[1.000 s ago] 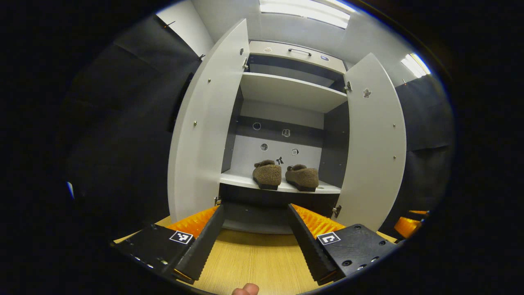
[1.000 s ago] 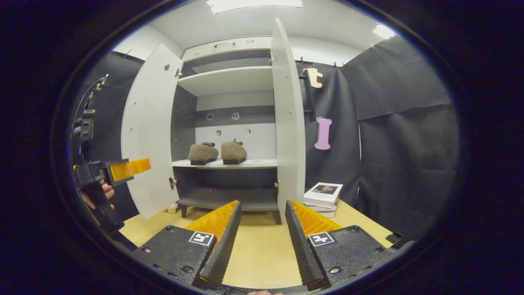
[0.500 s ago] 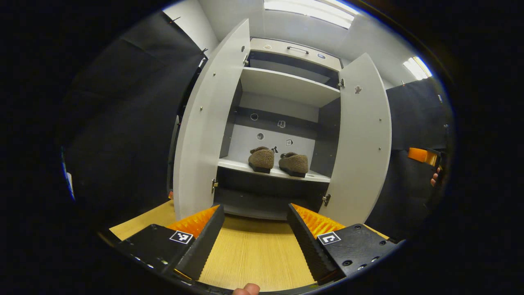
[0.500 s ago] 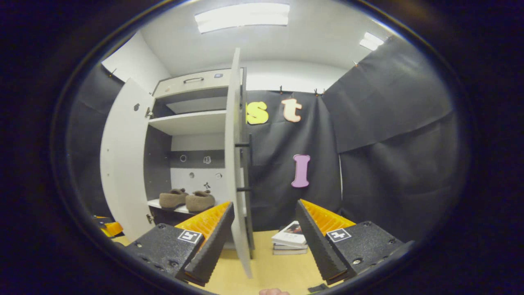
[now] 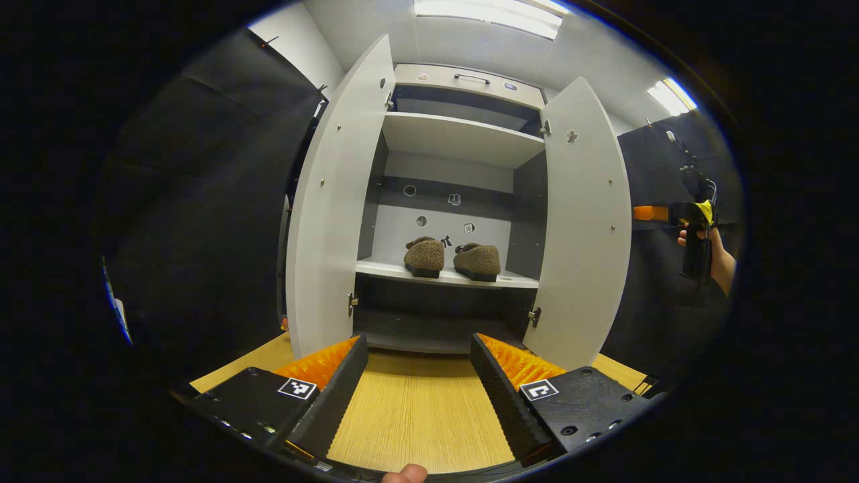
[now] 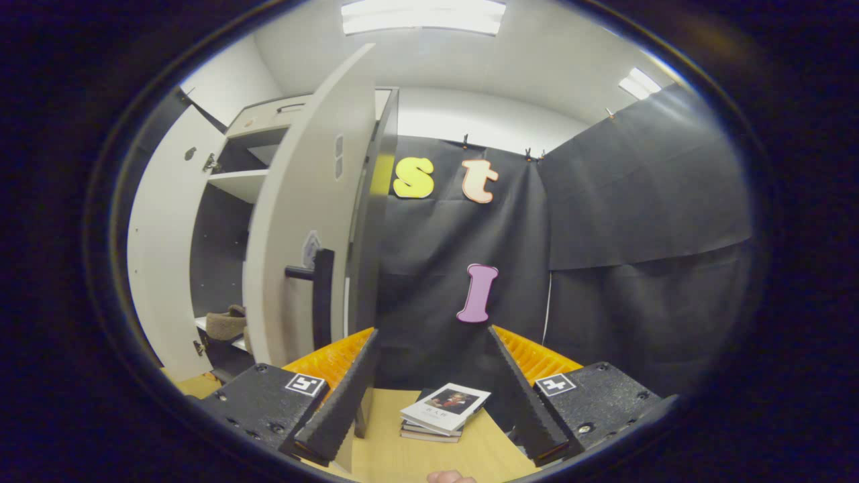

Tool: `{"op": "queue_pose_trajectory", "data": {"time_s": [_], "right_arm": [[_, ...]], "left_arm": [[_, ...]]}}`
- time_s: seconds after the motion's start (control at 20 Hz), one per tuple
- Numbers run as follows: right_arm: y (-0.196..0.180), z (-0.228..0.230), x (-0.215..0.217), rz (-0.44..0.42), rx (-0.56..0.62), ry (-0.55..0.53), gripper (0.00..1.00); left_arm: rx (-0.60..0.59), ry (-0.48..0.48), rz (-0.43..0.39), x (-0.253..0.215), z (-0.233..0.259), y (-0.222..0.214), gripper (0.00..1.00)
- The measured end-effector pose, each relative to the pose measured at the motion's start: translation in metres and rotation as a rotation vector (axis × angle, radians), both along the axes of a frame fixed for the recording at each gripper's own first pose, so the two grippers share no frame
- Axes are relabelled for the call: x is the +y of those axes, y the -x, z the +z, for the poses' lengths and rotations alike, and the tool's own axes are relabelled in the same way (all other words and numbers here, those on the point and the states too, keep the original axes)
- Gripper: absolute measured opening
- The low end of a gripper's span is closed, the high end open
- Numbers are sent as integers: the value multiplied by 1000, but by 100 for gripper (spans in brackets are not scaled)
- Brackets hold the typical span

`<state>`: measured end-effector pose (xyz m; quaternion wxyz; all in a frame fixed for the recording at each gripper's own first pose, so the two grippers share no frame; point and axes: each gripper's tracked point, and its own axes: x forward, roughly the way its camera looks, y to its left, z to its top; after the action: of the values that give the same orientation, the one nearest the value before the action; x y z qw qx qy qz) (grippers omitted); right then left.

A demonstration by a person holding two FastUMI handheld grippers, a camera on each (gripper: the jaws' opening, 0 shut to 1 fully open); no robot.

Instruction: Grab one shoe with the right hand and put it into the shoe cabinet, grab the other shoe with the left hand and put it into the shoe cabinet; then close the right door with the right hand and the left door with the left hand.

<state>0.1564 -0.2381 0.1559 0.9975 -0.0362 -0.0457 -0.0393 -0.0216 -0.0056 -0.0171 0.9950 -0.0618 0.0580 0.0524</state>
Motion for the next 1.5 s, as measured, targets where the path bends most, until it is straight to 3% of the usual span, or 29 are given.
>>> {"op": "queue_pose_trajectory", "data": {"time_s": [0.3,0.55,0.8,0.85,0.95,1.15,1.2,1.5], "right_arm": [[-25,-4,14,29,20,-8,99],[-16,-2,31,42,8,-5,92],[-9,-3,88,131,-18,29,92],[-8,-3,105,166,-19,29,88],[-13,-7,130,195,-22,25,92],[-26,-13,177,268,-17,-47,89],[-30,-16,186,286,-7,-61,92],[-16,-15,192,233,-38,-98,96]], "left_arm": [[4,-10,-28,-12,-4,-5,94],[4,-2,-37,-14,-5,-6,94],[-6,-29,-23,-4,-1,-7,94],[-9,-31,-21,-3,0,-7,94],[-10,-26,-17,0,1,-6,94],[-8,-17,-11,2,2,-2,94],[-11,-16,-8,3,4,-1,94],[-23,-26,16,11,9,9,94]]}}
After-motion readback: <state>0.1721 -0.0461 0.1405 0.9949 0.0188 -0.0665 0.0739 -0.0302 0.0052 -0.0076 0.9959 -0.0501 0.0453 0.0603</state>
